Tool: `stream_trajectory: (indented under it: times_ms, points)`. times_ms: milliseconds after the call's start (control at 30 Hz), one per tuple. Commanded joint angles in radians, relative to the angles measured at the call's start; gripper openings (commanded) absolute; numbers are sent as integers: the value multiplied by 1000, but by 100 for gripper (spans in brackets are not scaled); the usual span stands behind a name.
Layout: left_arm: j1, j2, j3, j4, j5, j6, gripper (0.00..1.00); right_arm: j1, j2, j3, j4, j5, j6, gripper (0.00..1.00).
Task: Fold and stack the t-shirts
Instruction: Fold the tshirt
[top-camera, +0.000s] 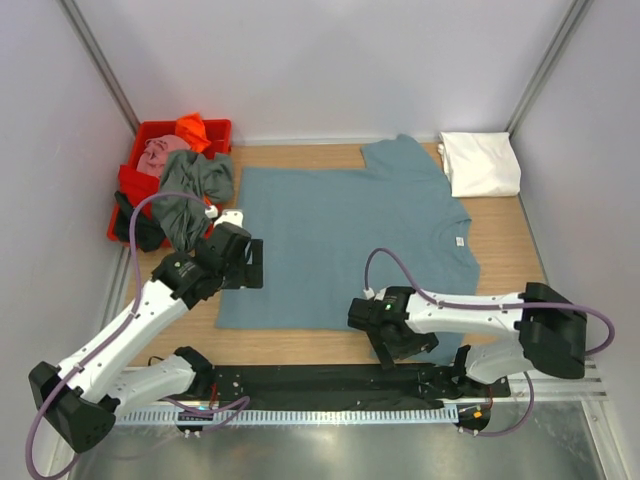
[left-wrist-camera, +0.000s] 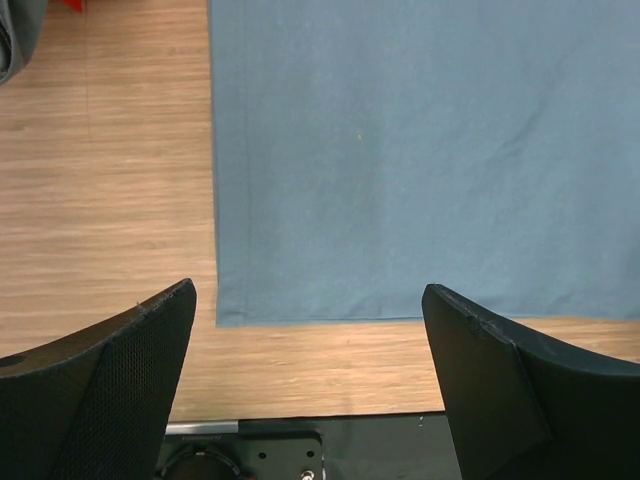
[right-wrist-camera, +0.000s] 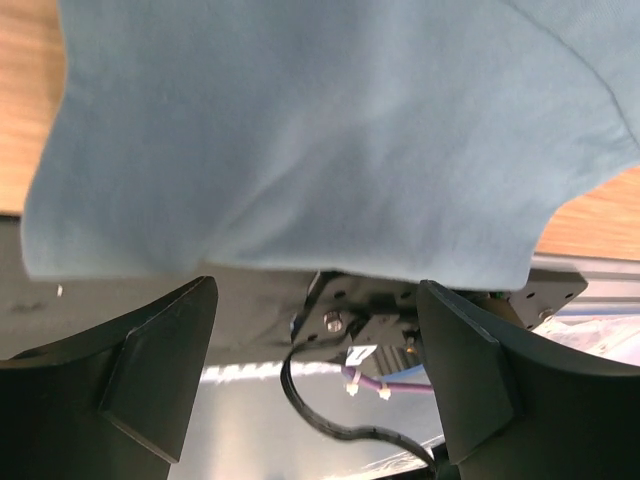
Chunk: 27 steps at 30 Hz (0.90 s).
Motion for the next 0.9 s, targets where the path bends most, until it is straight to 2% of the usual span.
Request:
stream_trajectory:
  times_ms: [0, 167, 267, 300, 367, 400, 533, 667, 733, 767, 800, 867]
  points:
    - [0, -30, 8, 49, -4, -12, 95, 20, 61, 27, 45, 79, 1, 87]
    - [-2, -35, 6, 46, -16, -14, 95, 26, 138, 53, 62, 148, -2, 81]
    - [-2, -43, 4, 47, -22, -14, 95, 28, 182, 61, 59, 226, 2, 68]
    - [-2, -43, 3, 46, -24, -14, 95, 25, 197, 64, 53, 246, 10, 52]
    - [-4, -42, 4, 44, -27, -15, 95, 26, 199, 69, 39, 274, 27, 42]
    - [-2, -39, 4, 46, -27, -15, 95, 26, 196, 73, 30, 281, 33, 23]
    - [-4, -30, 4, 47, -30, -12, 95, 26, 146, 171, -65, 321, 48, 1]
    - [-4, -18, 8, 47, -30, -9, 95, 19, 21, 299, -63, 166, -50, 2]
    - [-4, -16, 8, 46, -33, -9, 95, -12, -17, 369, -72, 124, -79, 10]
    - [-4, -15, 8, 44, -33, -9, 95, -29, -19, 392, -96, 142, -70, 44]
    - [-4, -16, 8, 44, -35, -11, 95, -46, -17, 409, -157, 233, -62, 62]
    - [-4, -21, 8, 43, -39, -14, 95, -125, 6, 426, -208, 329, -44, 77]
